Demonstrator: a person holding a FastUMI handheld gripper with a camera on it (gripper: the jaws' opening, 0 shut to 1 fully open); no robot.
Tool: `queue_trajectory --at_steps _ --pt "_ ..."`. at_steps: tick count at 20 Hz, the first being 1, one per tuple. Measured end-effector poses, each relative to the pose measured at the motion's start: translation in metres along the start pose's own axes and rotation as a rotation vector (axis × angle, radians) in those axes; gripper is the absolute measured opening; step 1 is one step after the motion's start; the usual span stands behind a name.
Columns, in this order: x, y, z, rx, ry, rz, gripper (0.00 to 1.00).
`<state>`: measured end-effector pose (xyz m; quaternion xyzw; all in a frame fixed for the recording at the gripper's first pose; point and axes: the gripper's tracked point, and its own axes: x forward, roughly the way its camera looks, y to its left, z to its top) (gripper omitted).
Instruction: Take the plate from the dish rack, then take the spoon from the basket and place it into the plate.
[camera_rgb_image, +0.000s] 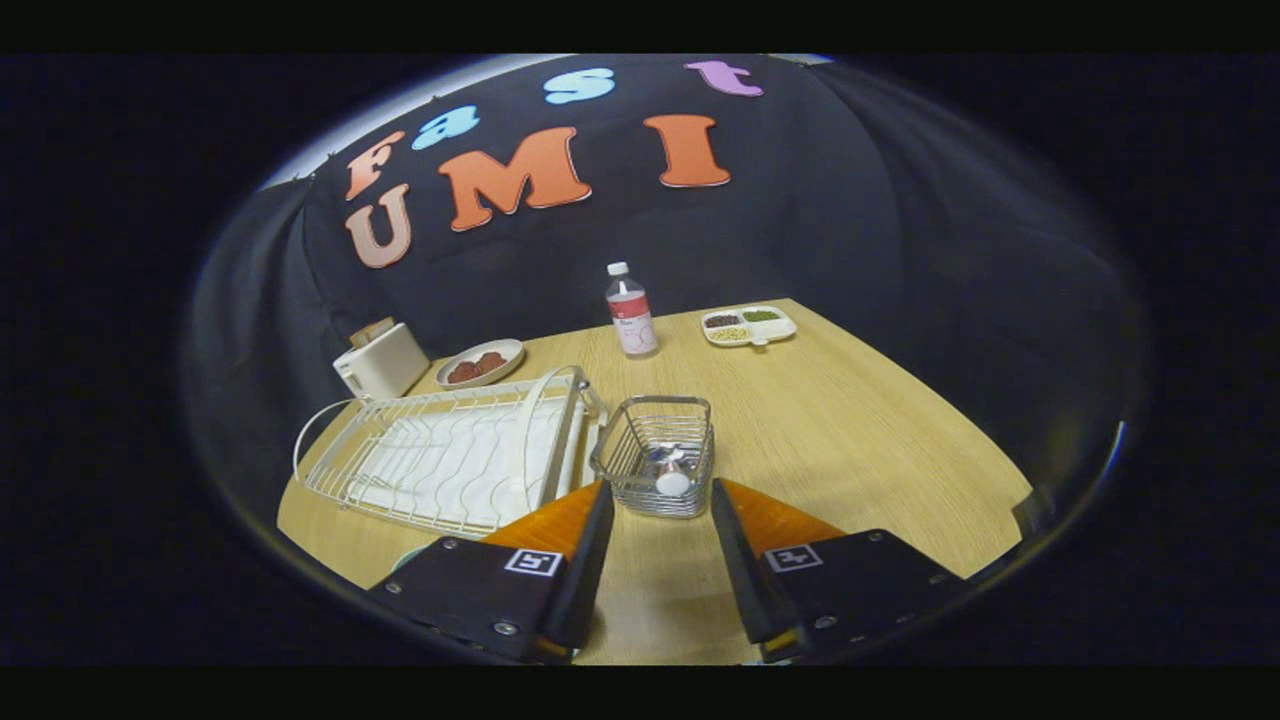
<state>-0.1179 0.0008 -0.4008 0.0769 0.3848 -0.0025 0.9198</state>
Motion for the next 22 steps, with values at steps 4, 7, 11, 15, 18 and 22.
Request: queue_trajectory --at_steps 4,7,11,15,18,22 --pt "0.005 0.001 0.010 -0.041 -0.048 -0.015 0.44" --pt "0.008 0.005 0.008 -0.030 -0.038 -0.015 0.30" --pt "0.008 0.005 0.015 -0.004 -0.034 -0.019 0.15" --pt "0.001 0.006 0.032 0.007 -0.040 -0.007 0.12" --pt "-0.007 0.005 0.047 -0.029 -0.049 -0.007 0.11" --pt "-0.025 0.008 0.066 -0.035 -0.066 0.009 0.11"
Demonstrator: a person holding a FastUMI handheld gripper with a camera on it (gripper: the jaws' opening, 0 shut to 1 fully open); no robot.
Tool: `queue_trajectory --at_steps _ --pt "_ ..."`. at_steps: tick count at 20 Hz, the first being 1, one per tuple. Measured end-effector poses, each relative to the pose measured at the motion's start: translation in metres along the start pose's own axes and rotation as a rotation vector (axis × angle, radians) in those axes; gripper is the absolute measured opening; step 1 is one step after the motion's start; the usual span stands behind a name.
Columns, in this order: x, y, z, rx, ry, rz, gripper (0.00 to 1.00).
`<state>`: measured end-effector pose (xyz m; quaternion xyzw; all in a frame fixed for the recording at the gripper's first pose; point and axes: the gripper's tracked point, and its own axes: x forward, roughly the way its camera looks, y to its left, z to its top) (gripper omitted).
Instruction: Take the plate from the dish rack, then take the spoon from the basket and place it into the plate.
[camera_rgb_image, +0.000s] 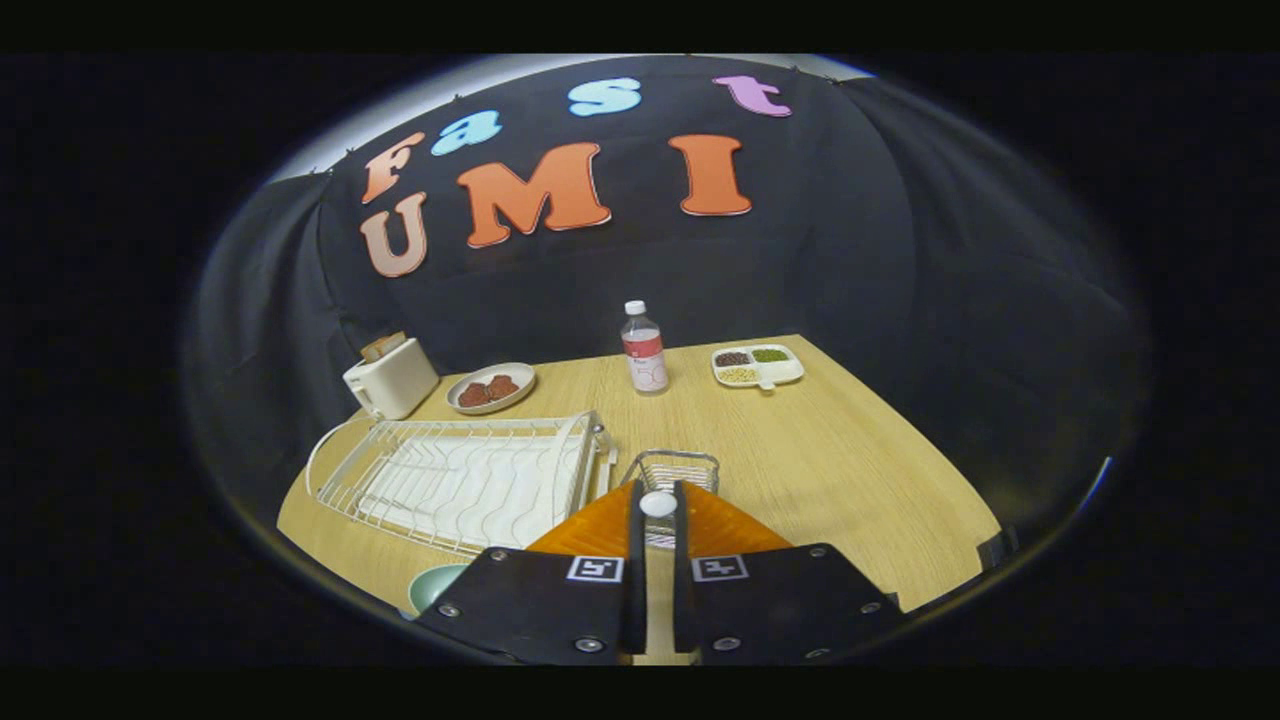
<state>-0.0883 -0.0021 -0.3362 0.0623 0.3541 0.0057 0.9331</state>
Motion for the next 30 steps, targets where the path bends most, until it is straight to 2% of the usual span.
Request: queue_trajectory --at_steps 8,15,19,23,30 --pt "-0.045 0.007 0.047 0.016 -0.047 0.081 0.11" --pt "-0.080 0.033 0.063 -0.057 -0.105 0.217 0.11" --pt "-0.083 0.043 0.040 -0.110 -0.100 0.275 0.11" --pt "-0.097 0.065 0.028 -0.094 -0.088 0.371 0.11" --pt "-0.107 0.105 -0.011 -0.111 0.014 0.521 0.11"
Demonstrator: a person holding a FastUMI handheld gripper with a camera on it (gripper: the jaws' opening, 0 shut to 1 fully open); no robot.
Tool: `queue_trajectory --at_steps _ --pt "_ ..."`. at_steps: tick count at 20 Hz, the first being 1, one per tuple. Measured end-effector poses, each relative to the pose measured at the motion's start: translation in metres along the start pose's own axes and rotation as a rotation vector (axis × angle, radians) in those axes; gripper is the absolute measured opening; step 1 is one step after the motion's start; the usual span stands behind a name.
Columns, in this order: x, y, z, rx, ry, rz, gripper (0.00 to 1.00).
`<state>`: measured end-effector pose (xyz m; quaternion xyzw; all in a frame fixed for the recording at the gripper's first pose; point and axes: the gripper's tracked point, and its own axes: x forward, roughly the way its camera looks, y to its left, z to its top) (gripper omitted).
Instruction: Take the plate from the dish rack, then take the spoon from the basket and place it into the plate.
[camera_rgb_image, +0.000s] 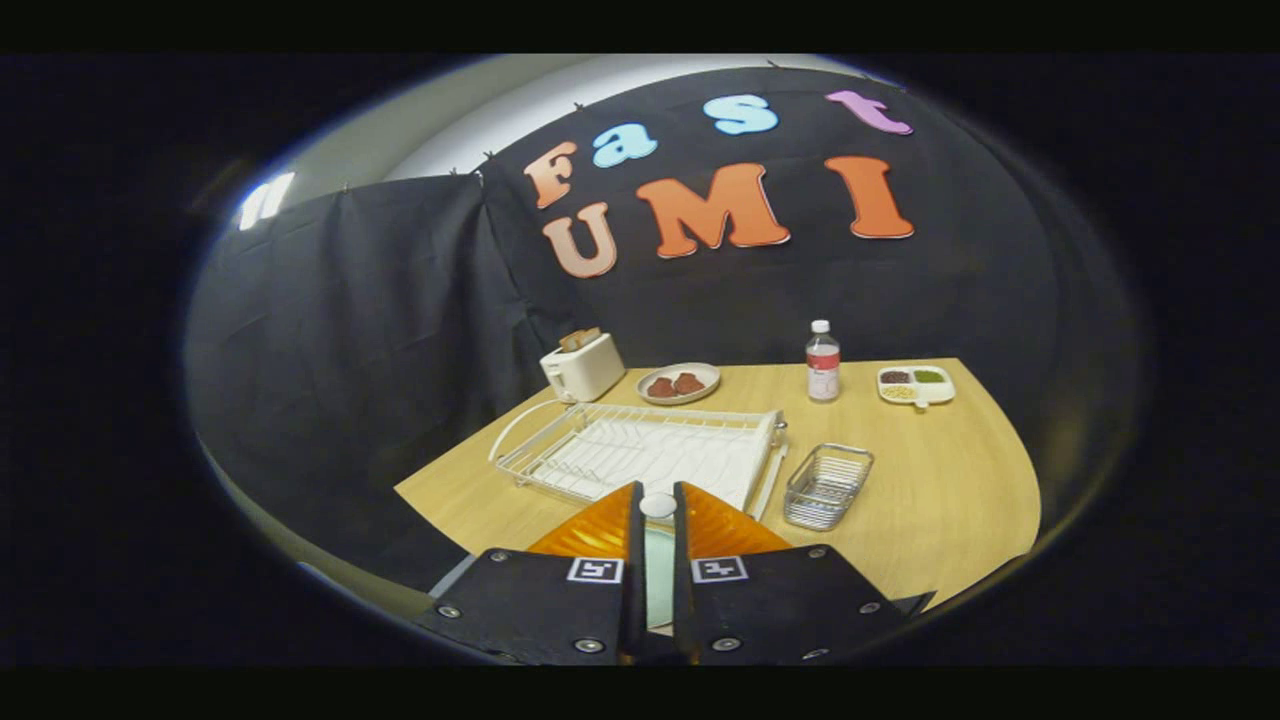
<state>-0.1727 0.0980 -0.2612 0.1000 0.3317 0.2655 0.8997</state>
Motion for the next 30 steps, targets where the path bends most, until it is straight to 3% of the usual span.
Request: queue_trajectory --at_steps 9,21,30 --pt "0.032 0.024 -0.070 -0.054 0.171 0.070 0.11" --pt "0.057 0.023 -0.095 -0.060 0.203 0.069 0.11" --pt "0.049 0.003 -0.145 0.003 0.371 0.026 0.19"
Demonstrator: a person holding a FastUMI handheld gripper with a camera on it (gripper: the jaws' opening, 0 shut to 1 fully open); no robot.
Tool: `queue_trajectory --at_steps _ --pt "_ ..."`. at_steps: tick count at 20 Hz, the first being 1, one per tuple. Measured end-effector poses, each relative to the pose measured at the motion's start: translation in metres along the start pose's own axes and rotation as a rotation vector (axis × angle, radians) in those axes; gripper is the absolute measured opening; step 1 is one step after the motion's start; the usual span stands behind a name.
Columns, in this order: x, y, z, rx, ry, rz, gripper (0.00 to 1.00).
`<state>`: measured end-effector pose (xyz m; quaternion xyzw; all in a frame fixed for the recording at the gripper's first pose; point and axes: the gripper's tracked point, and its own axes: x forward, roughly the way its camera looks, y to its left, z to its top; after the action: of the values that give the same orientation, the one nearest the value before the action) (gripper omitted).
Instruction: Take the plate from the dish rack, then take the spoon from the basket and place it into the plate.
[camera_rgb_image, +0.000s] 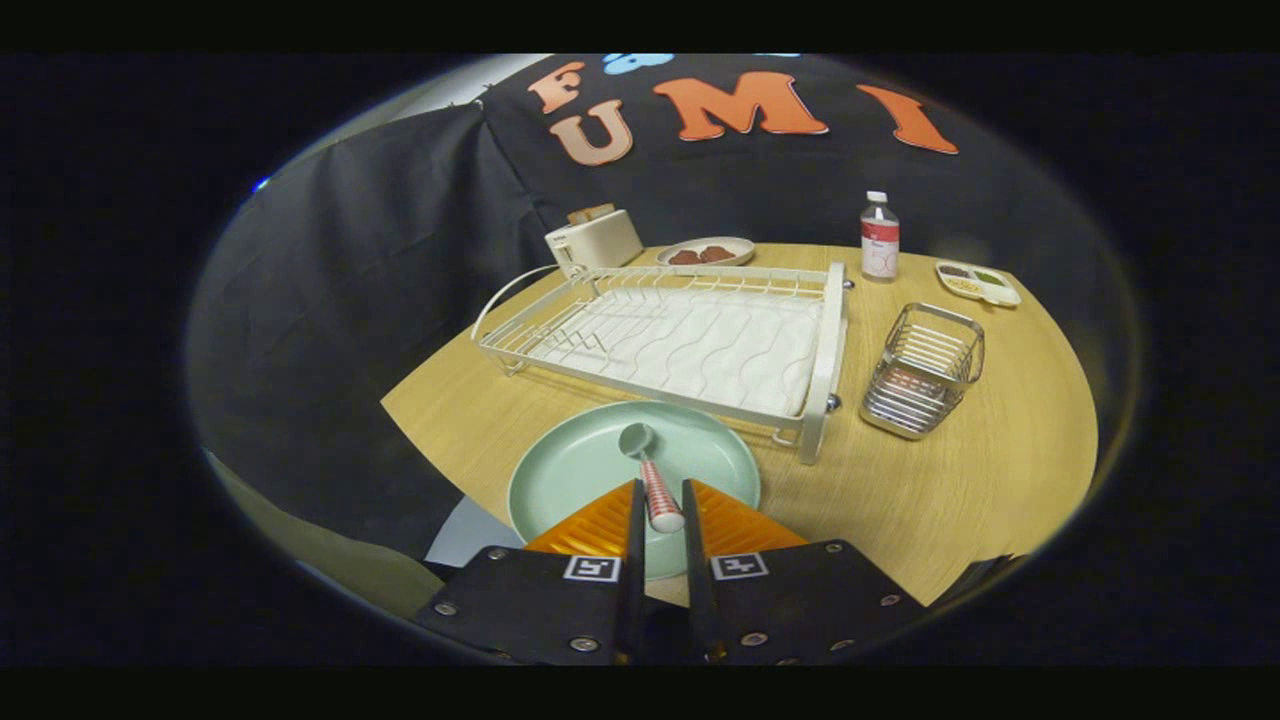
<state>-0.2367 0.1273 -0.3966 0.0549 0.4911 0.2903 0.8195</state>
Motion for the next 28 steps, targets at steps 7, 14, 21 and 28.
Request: queue_trajectory --at_steps 7,14,21,28 --pt "-0.009 -0.009 0.002 0.037 -0.006 -0.028 0.27" --pt "-0.049 -0.014 0.088 0.018 -0.209 -0.075 0.47" --pt "-0.110 -0.025 0.197 -0.017 -0.497 -0.151 0.86" --pt "-0.165 -0.035 0.267 -0.059 -0.695 -0.255 0.96"
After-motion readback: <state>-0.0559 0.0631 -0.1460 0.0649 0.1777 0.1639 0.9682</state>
